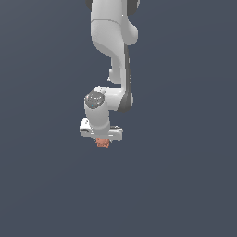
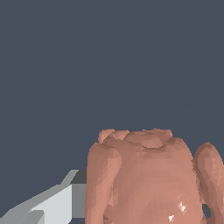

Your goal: Pick up the object and move it to a goal position.

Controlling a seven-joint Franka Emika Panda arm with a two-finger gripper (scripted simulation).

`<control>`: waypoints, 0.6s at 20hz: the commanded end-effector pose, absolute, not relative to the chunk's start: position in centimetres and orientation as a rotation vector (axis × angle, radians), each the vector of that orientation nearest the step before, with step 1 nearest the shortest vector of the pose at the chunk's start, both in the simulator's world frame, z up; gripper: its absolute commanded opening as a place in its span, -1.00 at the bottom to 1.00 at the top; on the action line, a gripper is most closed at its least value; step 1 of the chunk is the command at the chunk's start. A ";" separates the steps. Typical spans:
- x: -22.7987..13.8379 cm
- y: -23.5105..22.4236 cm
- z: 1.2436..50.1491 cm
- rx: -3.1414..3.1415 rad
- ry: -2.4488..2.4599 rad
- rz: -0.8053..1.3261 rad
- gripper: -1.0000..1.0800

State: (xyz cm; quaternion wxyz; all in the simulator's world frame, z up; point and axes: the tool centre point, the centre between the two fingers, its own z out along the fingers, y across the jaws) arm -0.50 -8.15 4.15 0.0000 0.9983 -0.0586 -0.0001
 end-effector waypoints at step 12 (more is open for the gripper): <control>2.3 -1.5 8.4 3.136 -0.184 0.000 -1.00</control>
